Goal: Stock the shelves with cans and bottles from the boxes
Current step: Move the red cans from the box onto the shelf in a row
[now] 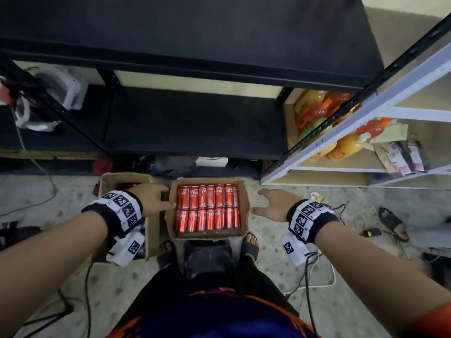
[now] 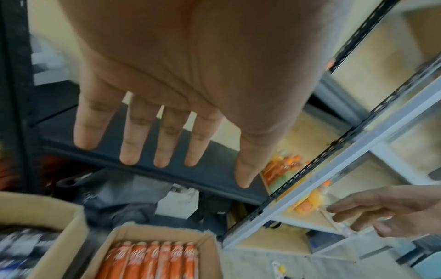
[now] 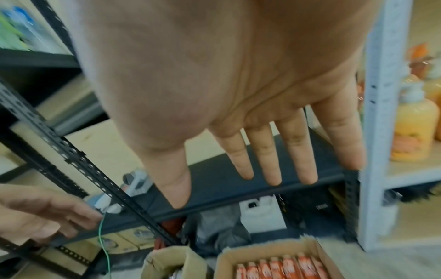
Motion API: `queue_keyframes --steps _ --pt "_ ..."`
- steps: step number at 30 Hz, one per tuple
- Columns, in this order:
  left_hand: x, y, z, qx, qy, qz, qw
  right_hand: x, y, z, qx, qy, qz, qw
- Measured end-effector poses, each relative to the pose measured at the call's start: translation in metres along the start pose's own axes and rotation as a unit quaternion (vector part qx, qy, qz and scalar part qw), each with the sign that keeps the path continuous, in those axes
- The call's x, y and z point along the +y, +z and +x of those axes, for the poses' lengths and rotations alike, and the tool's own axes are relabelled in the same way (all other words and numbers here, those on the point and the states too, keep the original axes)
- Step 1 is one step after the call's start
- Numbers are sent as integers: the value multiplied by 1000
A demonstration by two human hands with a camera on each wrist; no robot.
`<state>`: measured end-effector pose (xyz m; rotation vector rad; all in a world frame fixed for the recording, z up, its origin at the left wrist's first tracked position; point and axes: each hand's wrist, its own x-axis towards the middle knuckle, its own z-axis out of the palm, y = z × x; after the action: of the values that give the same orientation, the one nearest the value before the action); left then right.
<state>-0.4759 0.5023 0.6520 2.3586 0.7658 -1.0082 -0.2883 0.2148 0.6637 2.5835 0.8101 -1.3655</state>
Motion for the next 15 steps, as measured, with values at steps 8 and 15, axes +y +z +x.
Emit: queue_keyframes --steps 8,15 --pt "9 98 48 -109 -49 5 993 41 79 52 -84 46 57 994" --pt "-6 175 97 -143 -69 6 987 63 126 103 -98 71 71 990"
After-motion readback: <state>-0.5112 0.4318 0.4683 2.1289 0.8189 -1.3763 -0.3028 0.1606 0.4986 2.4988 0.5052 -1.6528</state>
